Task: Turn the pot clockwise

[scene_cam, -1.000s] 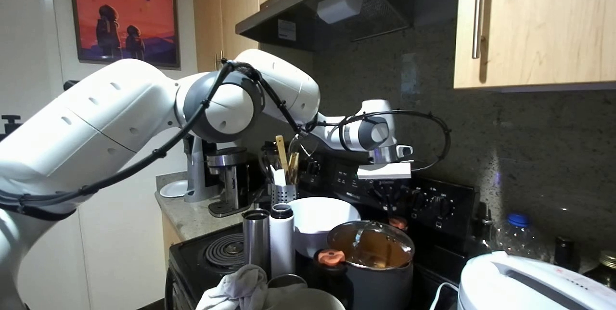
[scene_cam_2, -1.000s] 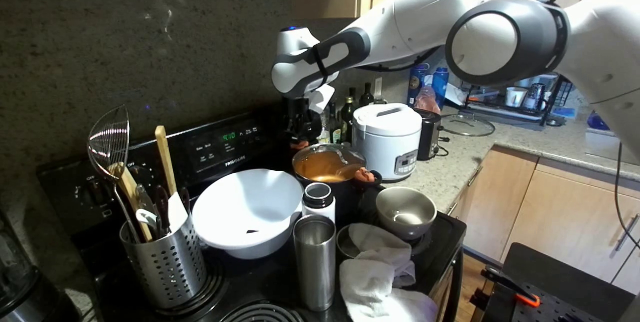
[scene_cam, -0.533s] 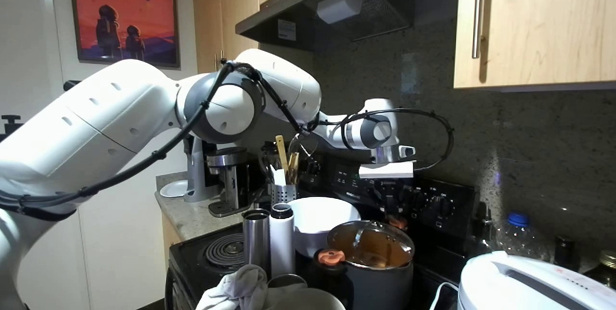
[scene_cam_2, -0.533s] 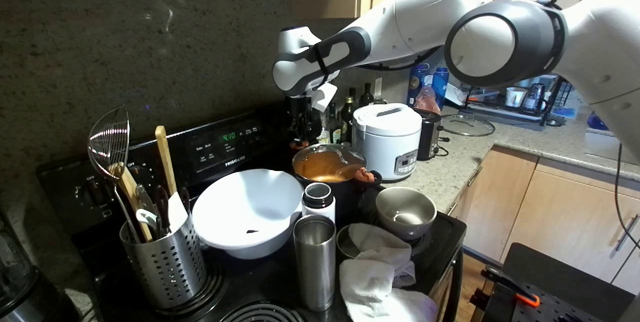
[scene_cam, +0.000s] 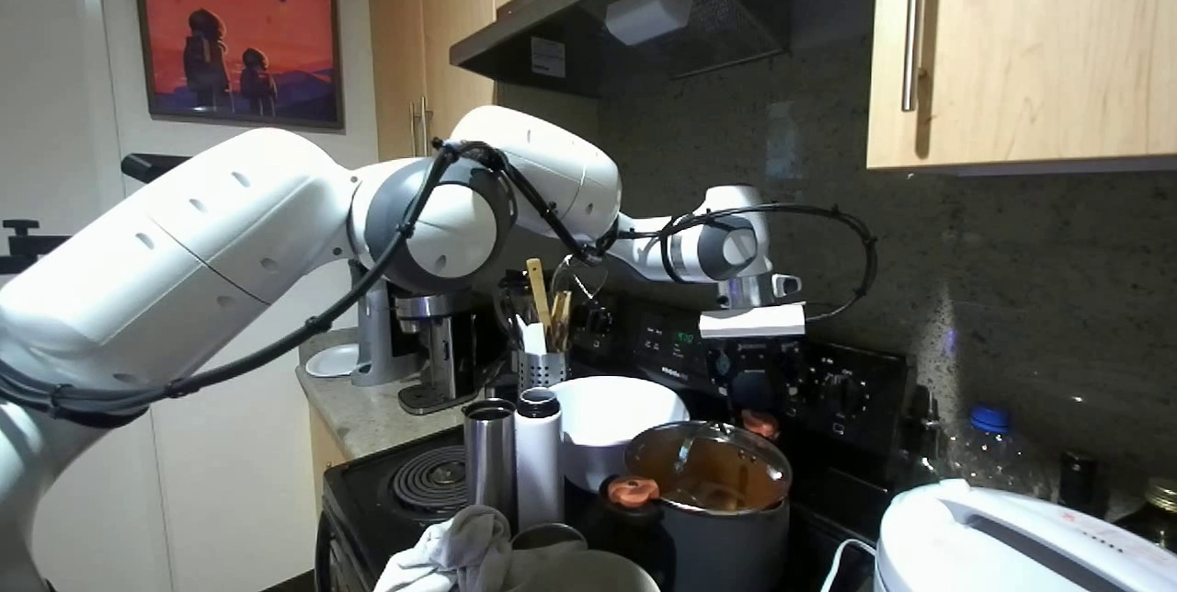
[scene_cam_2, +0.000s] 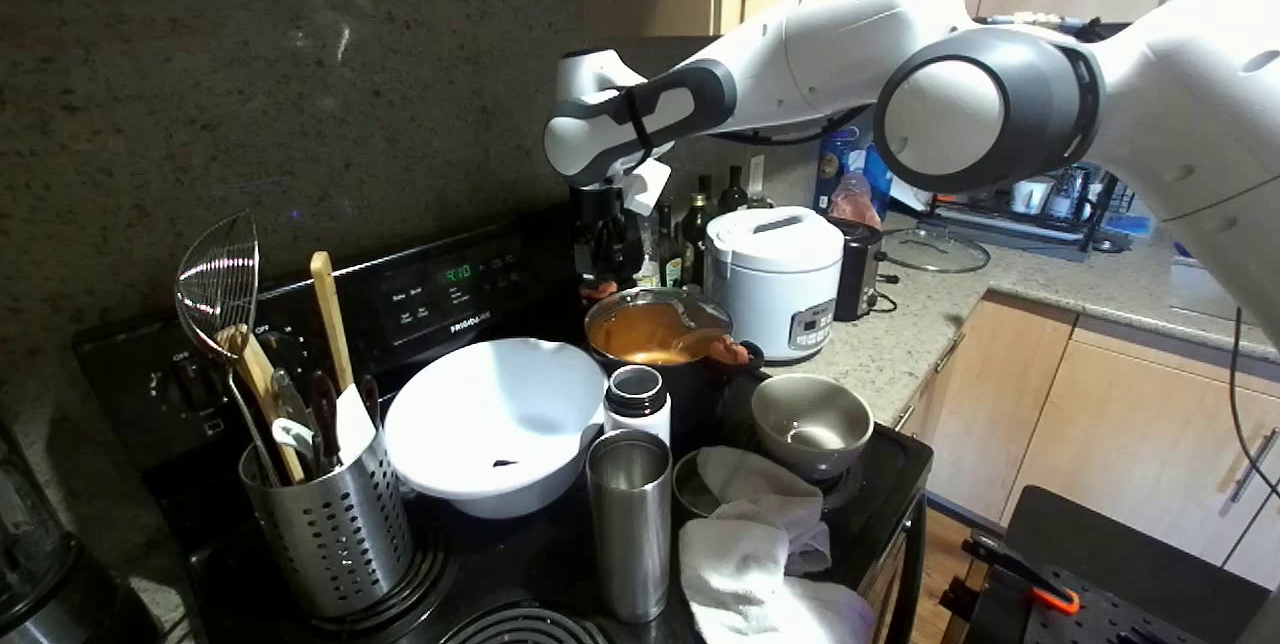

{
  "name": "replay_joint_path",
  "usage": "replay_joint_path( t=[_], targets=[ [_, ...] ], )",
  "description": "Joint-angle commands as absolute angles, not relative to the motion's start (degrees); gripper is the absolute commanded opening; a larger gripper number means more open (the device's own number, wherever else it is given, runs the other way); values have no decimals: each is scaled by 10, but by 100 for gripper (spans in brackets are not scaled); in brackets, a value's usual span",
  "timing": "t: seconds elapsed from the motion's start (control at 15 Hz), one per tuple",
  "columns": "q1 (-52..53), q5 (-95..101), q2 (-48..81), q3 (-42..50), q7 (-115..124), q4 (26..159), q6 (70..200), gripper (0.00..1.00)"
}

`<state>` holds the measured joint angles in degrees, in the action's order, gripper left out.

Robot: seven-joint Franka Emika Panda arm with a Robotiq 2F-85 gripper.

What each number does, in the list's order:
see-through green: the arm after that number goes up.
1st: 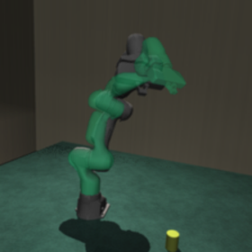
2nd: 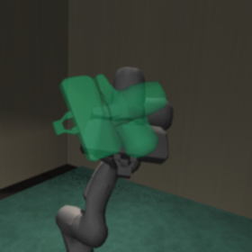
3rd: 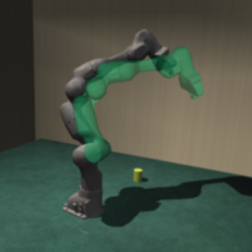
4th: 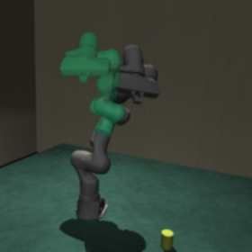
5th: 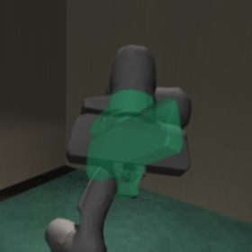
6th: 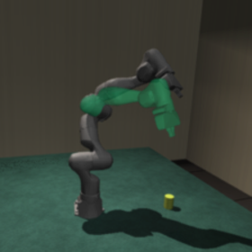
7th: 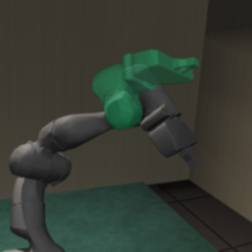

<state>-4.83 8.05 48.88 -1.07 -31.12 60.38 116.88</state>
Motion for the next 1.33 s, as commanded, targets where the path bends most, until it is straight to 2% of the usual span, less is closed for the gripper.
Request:
replay_joint_path(
  t=[0.0,0.4,0.53,0.93,1.07,1.27],
  targets=[
    [-49,84,508,-16,-331,567,1138,64],
    [-52,82,519,-16,-330,566,1132,18],
    [-52,82,517,-16,-329,567,1131,7],
    [-48,82,511,-7,-301,561,1097,8],
    [-47,83,509,-1,-283,559,1078,0],
    [-47,79,508,4,-246,551,1045,5]
  ],
)
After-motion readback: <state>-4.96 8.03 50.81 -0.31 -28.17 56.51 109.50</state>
